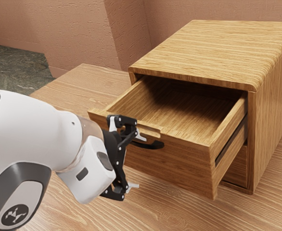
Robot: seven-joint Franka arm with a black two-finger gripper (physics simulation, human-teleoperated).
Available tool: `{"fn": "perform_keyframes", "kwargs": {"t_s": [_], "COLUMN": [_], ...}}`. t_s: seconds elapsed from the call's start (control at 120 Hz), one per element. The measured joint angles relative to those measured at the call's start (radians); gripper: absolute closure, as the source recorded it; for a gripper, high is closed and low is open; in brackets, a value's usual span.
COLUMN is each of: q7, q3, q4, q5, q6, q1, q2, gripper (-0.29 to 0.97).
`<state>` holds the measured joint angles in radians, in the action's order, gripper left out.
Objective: Pull the drawer handle with one arm to open the drawer
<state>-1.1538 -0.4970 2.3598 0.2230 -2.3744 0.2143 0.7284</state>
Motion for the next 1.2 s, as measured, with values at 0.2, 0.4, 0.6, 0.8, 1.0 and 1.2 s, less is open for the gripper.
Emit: {"fn": "perform_keyframes", "kwargs": {"t_s": [0.2,0.4,0.6,0.8,1.0,1.2], "q7": [0.01,0.018,0.029,0.041,0.046,0.076], "q3": [0.002,0.024,0.076,0.079,0.118,0.101], "q4": [0.004,0.02,0.056,0.076,0.064,-0.002], "q5": [0.012,0.019,0.015,0.019,0.015,0.025], "q6": [0.01,0.031,0.057,0.068,0.066,0.102], "q1": [-0.038,-0.061,-0.094,-0.117,-0.121,-0.161], "q2": [0.044,0.067,0.093,0.124,0.129,0.169], "gripper": [0.04,0.01,0.0,0.0,0.04,0.01]}}
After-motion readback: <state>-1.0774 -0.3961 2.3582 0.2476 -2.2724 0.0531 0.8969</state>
